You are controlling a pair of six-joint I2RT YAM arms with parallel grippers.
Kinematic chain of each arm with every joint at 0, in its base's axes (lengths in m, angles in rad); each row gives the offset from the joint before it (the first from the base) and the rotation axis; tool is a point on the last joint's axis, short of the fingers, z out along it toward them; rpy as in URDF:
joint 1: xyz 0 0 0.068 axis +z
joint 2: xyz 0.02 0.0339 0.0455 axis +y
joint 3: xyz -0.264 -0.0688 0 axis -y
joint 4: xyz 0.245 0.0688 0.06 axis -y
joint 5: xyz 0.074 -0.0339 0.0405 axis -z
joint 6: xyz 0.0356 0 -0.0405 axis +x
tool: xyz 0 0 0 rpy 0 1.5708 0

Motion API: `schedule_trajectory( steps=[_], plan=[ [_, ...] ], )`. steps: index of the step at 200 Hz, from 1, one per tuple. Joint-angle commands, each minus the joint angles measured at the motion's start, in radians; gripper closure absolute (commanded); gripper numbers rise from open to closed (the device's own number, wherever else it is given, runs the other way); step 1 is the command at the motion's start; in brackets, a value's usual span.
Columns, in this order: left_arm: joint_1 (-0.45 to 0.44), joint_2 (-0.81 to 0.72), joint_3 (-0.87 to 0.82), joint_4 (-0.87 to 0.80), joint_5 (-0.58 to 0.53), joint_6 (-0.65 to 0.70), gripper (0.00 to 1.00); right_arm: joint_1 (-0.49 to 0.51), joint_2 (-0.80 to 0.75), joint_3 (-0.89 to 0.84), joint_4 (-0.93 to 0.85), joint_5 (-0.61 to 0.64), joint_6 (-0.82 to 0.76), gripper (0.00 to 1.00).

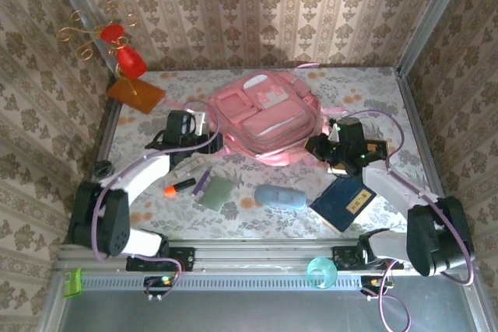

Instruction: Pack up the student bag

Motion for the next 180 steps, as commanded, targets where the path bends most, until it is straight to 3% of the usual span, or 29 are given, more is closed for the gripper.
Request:
schedule_trajectory(
  steps=[1,18,37,74,86,139,180],
  plan=[
    [-0.042,-0.082,-0.008,0.055,0.018,0.042,0.22,0.014,0.012,0.03,0.048,0.023,-0.067,1.0],
    [-0.168,-0.057,0.055,0.018,0.051,0.141,0.21,0.015,0.024,0.028,0.014,0.032,-0.104,1.0],
    [-0.293,0.032,0.171,-0.075,0.084,0.263,0.27,0.014,0.034,0.016,0.019,0.024,-0.104,1.0],
    [-0.423,0.198,0.332,-0.171,0.142,0.377,0.31,0.015,0.045,0.009,0.055,0.005,-0.08,1.0],
    [-0.444,0.25,0.377,-0.202,0.128,0.399,0.32,0.015,0.044,0.009,0.06,0.003,-0.078,1.0],
    [-0.466,0.408,0.515,-0.281,0.148,0.422,0.55,0.015,0.046,0.003,0.072,-0.002,-0.077,1.0],
    [-0.472,0.467,0.557,-0.298,0.161,0.431,0.57,0.015,0.048,-0.004,0.081,-0.003,-0.071,1.0]
  ],
)
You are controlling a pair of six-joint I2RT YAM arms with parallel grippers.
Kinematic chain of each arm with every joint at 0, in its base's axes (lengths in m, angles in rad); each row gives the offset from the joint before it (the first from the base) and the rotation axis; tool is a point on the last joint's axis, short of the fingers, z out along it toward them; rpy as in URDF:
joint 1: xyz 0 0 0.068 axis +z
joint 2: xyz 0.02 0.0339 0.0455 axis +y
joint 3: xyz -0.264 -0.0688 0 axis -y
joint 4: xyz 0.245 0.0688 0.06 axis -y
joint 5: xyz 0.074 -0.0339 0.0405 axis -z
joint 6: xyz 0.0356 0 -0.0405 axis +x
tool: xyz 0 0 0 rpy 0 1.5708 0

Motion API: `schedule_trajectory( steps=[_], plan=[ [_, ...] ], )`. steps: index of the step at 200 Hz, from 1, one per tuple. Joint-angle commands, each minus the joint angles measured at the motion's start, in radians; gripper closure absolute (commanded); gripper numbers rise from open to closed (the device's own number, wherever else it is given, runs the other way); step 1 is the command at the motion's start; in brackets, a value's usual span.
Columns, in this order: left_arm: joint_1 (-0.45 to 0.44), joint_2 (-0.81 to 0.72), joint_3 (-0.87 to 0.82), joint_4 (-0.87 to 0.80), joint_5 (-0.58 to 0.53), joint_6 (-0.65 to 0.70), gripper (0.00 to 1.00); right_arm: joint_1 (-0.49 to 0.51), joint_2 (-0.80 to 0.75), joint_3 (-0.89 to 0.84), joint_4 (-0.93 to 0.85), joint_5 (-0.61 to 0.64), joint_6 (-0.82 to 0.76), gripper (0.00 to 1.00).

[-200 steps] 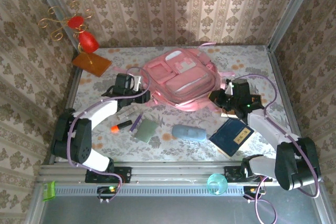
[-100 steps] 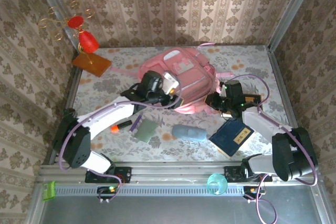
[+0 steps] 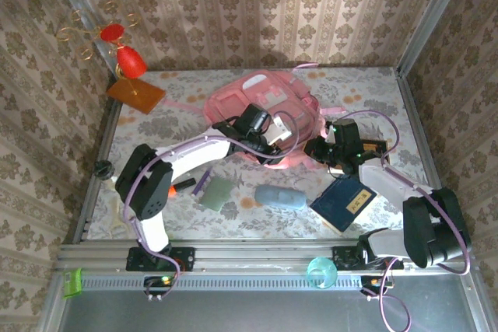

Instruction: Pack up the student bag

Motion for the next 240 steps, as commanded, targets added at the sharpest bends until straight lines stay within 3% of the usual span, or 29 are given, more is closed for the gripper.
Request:
schedule_trajectory(
  steps=[1,55,105,158,204,225,240],
  plan=[
    [-0.008,0.025,0.041,-0.041,0.028,0.036,0.57,0.006,0.003,-0.002,0.078,-0.031,-0.007,1.0],
    [-0.008,0.076,0.084,-0.051,-0.01,0.022,0.73,0.006,0.003,-0.008,0.07,-0.029,-0.023,1.0],
    [0.027,0.048,0.08,-0.028,0.068,-0.016,1.0,0.005,-0.004,-0.015,0.001,0.049,-0.085,1.0],
    [0.126,-0.112,0.012,0.1,0.185,-0.132,1.0,0.008,0.06,-0.019,0.031,0.065,-0.075,0.99],
    [0.198,-0.261,-0.04,0.174,0.028,-0.23,1.0,0.034,0.179,0.072,0.061,0.049,-0.089,0.92],
    [0.203,-0.273,-0.051,0.168,-0.079,-0.212,1.0,0.034,0.241,0.147,-0.02,0.026,-0.16,0.83],
    [0.215,-0.25,-0.053,0.157,-0.089,-0.216,1.0,0.033,0.256,0.179,-0.104,0.032,-0.206,0.75]
  ],
)
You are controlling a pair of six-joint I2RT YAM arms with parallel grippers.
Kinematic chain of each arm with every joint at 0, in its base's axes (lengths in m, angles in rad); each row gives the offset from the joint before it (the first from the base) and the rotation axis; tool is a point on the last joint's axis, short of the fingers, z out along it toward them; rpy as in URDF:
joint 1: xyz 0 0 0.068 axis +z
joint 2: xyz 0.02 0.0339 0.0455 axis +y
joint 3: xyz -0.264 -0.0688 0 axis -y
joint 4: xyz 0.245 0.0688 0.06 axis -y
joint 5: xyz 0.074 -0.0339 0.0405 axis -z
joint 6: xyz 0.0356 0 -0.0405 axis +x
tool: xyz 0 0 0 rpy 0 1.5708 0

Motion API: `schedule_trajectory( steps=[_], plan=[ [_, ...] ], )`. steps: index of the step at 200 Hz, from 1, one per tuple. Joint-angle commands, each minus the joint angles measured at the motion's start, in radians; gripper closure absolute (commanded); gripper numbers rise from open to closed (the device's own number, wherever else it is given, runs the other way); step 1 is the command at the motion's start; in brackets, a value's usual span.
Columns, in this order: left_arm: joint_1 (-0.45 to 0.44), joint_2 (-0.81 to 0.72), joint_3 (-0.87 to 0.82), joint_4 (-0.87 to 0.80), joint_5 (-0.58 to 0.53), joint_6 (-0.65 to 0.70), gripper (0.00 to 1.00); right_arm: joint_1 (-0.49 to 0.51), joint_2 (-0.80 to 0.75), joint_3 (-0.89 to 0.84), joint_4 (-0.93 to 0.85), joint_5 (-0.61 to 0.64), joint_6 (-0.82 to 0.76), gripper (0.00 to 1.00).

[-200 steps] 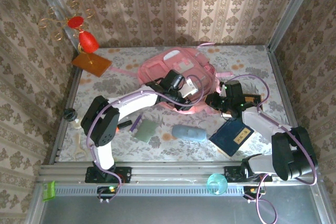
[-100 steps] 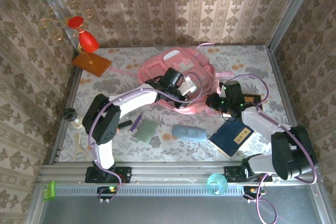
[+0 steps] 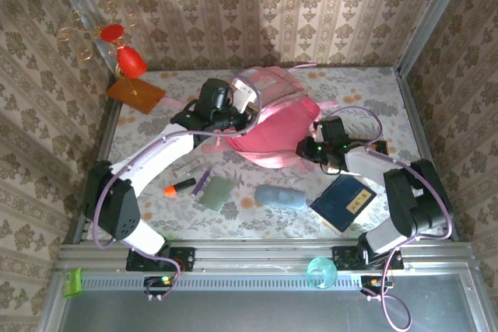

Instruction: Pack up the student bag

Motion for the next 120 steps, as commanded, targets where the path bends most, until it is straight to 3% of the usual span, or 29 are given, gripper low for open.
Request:
schedule_trajectory(
  steps=[1,25,35,48,82,105,120],
  plan=[
    [0.019,0.009,-0.019,0.028,-0.094,-0.032,1.0,0.0,0.02,0.066,-0.106,0.003,-0.099,0.74],
    [0.032,0.025,-0.025,0.039,-0.09,-0.051,1.0,0.002,-0.049,0.038,-0.198,0.07,-0.128,0.59],
    [0.038,0.026,-0.027,0.046,-0.075,-0.053,1.0,0.001,-0.103,0.019,-0.234,0.11,-0.134,0.46],
    [0.045,0.024,-0.028,0.051,-0.056,-0.055,1.0,0.003,-0.187,-0.007,-0.284,0.171,-0.136,0.35],
    [0.057,0.027,-0.044,0.084,0.006,-0.075,1.0,-0.006,-0.287,-0.004,-0.445,0.444,-0.148,0.09],
    [0.058,0.033,-0.052,0.102,0.025,-0.088,1.0,-0.02,-0.228,0.045,-0.514,0.573,-0.164,0.04],
    [0.057,0.046,-0.043,0.086,0.038,-0.088,1.0,-0.016,-0.166,0.081,-0.528,0.583,-0.159,0.04]
  ],
)
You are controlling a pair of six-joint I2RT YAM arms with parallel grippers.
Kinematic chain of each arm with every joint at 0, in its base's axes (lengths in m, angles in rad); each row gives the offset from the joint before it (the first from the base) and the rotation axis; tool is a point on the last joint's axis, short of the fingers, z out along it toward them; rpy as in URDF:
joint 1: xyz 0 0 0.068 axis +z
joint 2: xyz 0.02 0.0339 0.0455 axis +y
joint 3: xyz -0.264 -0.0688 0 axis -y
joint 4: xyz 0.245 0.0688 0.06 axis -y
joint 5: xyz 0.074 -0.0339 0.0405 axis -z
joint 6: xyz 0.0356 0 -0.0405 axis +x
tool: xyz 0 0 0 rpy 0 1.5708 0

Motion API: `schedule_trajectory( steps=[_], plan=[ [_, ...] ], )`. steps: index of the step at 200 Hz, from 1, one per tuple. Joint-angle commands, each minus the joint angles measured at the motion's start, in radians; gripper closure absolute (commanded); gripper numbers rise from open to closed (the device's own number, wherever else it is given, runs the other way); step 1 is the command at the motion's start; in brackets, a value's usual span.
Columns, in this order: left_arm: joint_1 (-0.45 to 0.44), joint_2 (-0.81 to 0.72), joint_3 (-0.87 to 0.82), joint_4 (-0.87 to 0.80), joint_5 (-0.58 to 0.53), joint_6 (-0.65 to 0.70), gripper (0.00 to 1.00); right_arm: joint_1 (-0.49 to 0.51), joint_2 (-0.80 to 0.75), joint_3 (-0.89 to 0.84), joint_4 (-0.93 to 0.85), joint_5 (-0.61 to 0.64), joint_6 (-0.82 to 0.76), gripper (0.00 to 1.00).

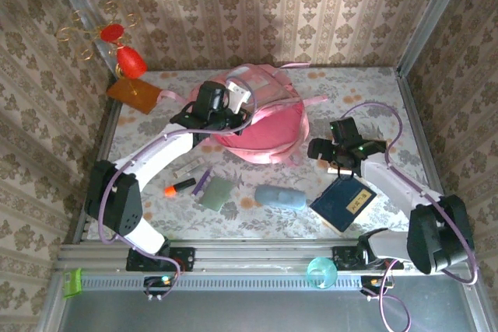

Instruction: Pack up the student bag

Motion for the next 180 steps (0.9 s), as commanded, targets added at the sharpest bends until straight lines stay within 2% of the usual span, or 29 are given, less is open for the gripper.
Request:
schedule_trajectory(
  steps=[1,19,37,62,84,87,95,100,112,129,144,180],
  plan=[
    [0.009,0.016,0.007,0.06,0.041,-0.03,1.0,-0.001,0.082,0.06,-0.113,0.158,-0.015,0.04],
    [0.011,0.023,0.001,0.044,0.033,-0.034,1.0,0.007,0.203,0.121,-0.151,0.156,0.004,0.05],
    [0.015,0.006,-0.036,0.04,0.01,-0.034,1.0,0.034,0.254,0.153,-0.175,0.199,0.014,0.06],
    [0.039,-0.042,-0.14,0.067,-0.046,-0.056,1.0,0.028,0.245,0.151,-0.184,0.199,0.019,0.06],
    [0.057,-0.063,-0.213,0.102,-0.046,-0.063,1.0,-0.036,0.186,0.134,-0.184,0.133,0.006,0.05],
    [0.057,-0.063,-0.219,0.103,-0.042,-0.063,0.95,-0.051,0.175,0.129,-0.178,0.114,0.004,0.05],
    [0.056,-0.062,-0.224,0.107,-0.019,-0.069,0.73,-0.093,0.141,0.107,-0.16,0.064,0.005,0.05],
    [0.054,-0.065,-0.224,0.113,-0.003,-0.08,0.63,-0.122,0.118,0.093,-0.149,0.039,0.009,0.05],
    [0.036,-0.082,-0.22,0.153,0.017,-0.105,0.46,-0.202,0.059,0.058,-0.125,0.005,0.018,0.04],
    [-0.034,-0.1,-0.192,0.197,-0.044,-0.104,0.24,-0.315,0.008,0.022,-0.072,-0.001,0.039,0.02],
    [-0.118,-0.055,-0.15,0.236,-0.096,-0.114,0.17,-0.4,-0.023,-0.007,-0.037,-0.019,0.083,0.01],
    [-0.246,0.235,0.105,0.22,-0.002,-0.168,0.17,-0.463,-0.064,-0.072,-0.034,0.031,0.128,0.0]
  ],
)
